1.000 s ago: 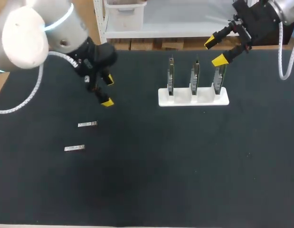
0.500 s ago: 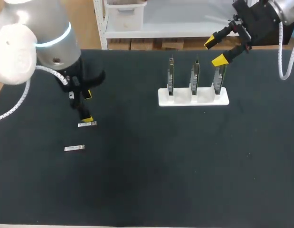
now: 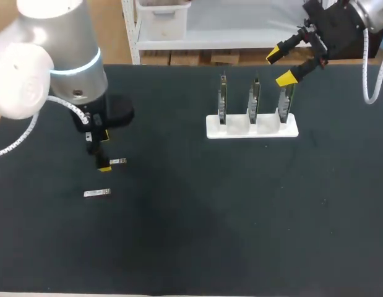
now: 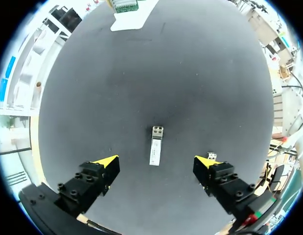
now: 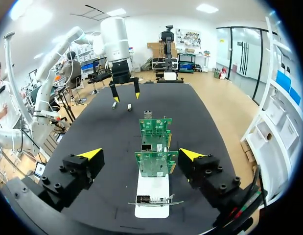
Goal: Pick up the optical module with the left hand, and insert it into the network port with the right hand.
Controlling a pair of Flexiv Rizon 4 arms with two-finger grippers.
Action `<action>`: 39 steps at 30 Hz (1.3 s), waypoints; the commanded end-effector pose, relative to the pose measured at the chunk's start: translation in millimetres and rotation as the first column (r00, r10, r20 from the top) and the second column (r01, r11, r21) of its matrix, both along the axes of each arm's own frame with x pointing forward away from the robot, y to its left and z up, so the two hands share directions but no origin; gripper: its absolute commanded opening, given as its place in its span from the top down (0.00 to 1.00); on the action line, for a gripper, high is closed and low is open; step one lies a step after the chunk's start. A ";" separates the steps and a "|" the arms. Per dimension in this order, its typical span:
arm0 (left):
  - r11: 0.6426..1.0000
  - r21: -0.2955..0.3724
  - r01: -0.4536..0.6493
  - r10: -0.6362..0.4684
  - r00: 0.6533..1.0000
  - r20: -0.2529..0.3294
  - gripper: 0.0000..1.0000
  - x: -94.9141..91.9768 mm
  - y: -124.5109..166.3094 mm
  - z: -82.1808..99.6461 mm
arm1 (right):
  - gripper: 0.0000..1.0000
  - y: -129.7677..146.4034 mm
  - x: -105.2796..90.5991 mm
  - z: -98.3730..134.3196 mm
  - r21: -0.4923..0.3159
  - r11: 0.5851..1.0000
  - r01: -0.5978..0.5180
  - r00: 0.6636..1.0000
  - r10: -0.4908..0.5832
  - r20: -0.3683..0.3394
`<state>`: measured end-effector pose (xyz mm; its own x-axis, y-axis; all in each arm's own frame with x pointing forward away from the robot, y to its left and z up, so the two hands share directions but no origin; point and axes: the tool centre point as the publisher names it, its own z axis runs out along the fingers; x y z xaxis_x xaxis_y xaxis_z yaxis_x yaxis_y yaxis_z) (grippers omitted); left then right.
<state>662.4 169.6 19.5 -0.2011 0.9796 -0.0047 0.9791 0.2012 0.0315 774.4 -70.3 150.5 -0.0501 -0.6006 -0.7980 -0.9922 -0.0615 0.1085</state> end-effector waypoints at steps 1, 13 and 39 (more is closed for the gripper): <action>1.000 0.009 0.005 -0.005 1.000 0.006 0.00 -3.7 -4.7 -6.8 | 0.00 0.2 -1.4 0.2 -0.001 1.000 0.003 1.000 -0.003 0.002; 0.999 0.010 0.034 -0.034 0.999 -0.027 0.00 -9.2 -8.6 -19.6 | 0.00 0.2 -1.4 0.2 -0.001 1.000 0.003 1.000 -0.003 0.002; 0.999 0.028 0.029 -0.028 0.999 -0.040 1.00 -9.9 -2.0 -34.2 | 0.00 0.2 -1.4 0.2 -0.001 1.000 0.003 1.000 -0.003 0.002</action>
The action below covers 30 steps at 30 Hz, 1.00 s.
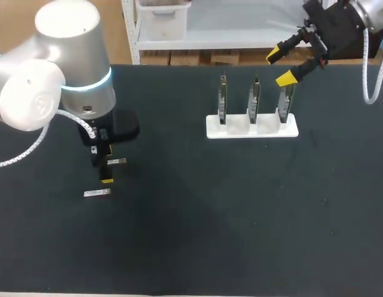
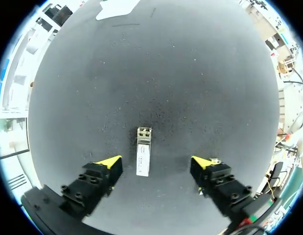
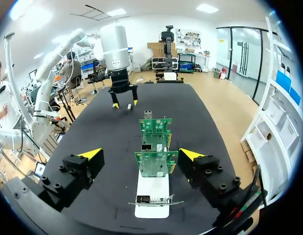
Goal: Pick up the optical module with the left hand, and insert it into the network port with the right hand.
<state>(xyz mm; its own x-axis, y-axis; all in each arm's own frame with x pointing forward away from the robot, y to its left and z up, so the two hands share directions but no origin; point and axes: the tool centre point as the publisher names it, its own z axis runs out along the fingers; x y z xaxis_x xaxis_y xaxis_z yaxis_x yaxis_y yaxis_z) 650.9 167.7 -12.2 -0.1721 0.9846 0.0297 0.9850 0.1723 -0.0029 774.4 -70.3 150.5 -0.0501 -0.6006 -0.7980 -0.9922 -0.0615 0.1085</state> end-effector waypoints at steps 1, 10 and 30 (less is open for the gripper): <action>1.000 0.001 -0.002 0.002 1.000 0.000 1.00 1.7 0.0 -2.6 | 0.00 0.2 -1.4 0.2 -0.001 1.000 0.003 1.000 -0.003 0.002; 1.000 0.007 0.003 -0.003 1.000 -0.004 1.00 5.6 1.4 -3.7 | 0.00 0.2 -1.4 0.2 -0.001 1.000 0.003 1.000 -0.003 0.002; 0.994 -0.109 -0.019 0.030 0.995 0.099 1.00 41.8 -13.9 23.7 | 0.00 0.2 -1.4 0.2 -0.001 1.000 0.003 1.000 -0.003 0.002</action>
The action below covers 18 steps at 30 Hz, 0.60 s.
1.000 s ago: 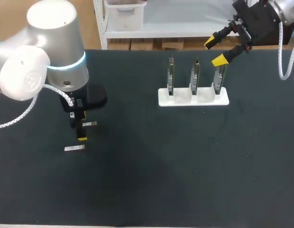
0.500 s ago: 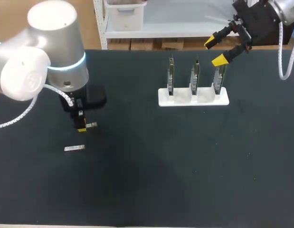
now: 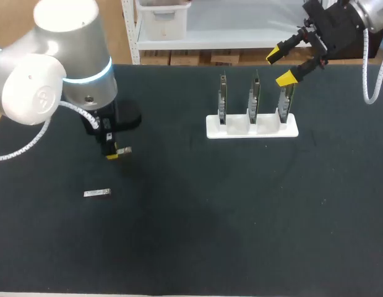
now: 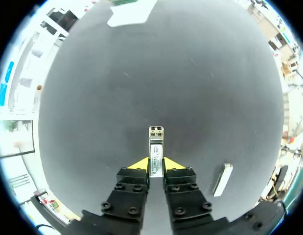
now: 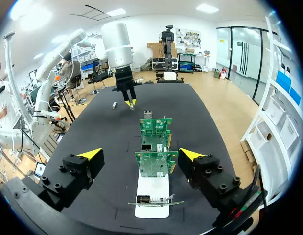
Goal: Pick up the optical module with the left hand, and insert it into the network port with the right hand.
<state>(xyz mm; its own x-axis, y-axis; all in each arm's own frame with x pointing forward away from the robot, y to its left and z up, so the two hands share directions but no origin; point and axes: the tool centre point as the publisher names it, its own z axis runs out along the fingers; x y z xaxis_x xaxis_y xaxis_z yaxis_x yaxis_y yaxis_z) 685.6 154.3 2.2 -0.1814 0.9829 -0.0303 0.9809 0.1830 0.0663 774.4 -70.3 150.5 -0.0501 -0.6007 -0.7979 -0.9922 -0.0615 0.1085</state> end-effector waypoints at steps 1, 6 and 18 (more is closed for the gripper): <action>0.995 -0.095 -0.023 0.026 0.999 0.032 1.00 11.9 -3.9 13.5 | 0.00 0.2 -1.4 0.2 -0.001 1.000 0.003 1.000 -0.003 0.002; 0.959 -0.279 -0.048 0.069 0.995 0.068 1.00 37.1 -26.1 37.7 | 0.00 0.2 -1.4 0.2 -0.001 1.000 0.003 1.000 -0.003 0.002; 0.855 -0.515 -0.065 0.165 0.975 0.150 1.00 96.7 -78.1 89.6 | 0.00 0.2 -1.4 0.2 -0.001 1.000 0.003 1.000 -0.003 0.002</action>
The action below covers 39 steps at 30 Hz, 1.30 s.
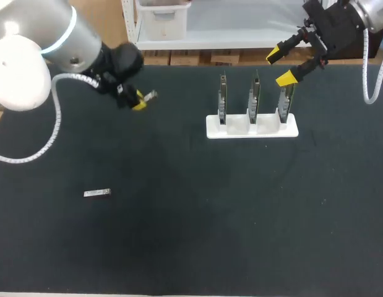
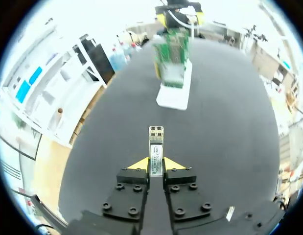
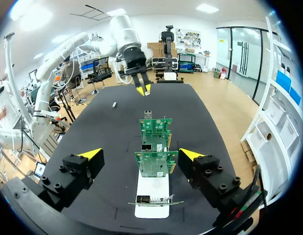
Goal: Pick up the optical module with the left hand, and insert it into the network port with the right hand.
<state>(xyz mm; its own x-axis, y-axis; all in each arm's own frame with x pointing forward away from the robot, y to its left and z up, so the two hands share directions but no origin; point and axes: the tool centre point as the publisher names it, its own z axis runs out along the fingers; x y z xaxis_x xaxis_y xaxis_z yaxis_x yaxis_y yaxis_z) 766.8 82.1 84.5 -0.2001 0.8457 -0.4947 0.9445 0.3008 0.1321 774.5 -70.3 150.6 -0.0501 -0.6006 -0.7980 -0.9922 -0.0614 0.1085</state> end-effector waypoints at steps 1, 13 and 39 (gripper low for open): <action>0.993 -0.102 -0.061 0.062 0.998 0.010 1.00 21.4 -9.3 13.1 | 0.00 0.3 -1.4 0.1 -0.001 1.000 0.003 1.000 -0.003 0.002; 0.946 -0.303 -0.116 0.136 0.989 0.048 1.00 62.9 -66.1 55.9 | 0.00 0.3 -1.4 0.1 -0.001 1.000 0.003 1.000 -0.003 0.002; 0.711 -0.695 0.112 -0.108 0.993 0.049 1.00 40.0 -185.6 111.2 | 0.00 0.3 -1.4 0.1 -0.001 1.000 0.003 1.000 -0.003 0.002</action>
<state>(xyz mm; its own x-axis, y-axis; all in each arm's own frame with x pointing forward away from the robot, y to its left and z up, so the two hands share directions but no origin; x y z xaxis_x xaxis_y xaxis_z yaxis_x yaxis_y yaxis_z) 803.5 -97.4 199.1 -0.1271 0.3255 -0.9369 0.9747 0.2161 -0.0571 774.4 -70.3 150.5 -0.0500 -0.6006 -0.7979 -0.9922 -0.0615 0.1085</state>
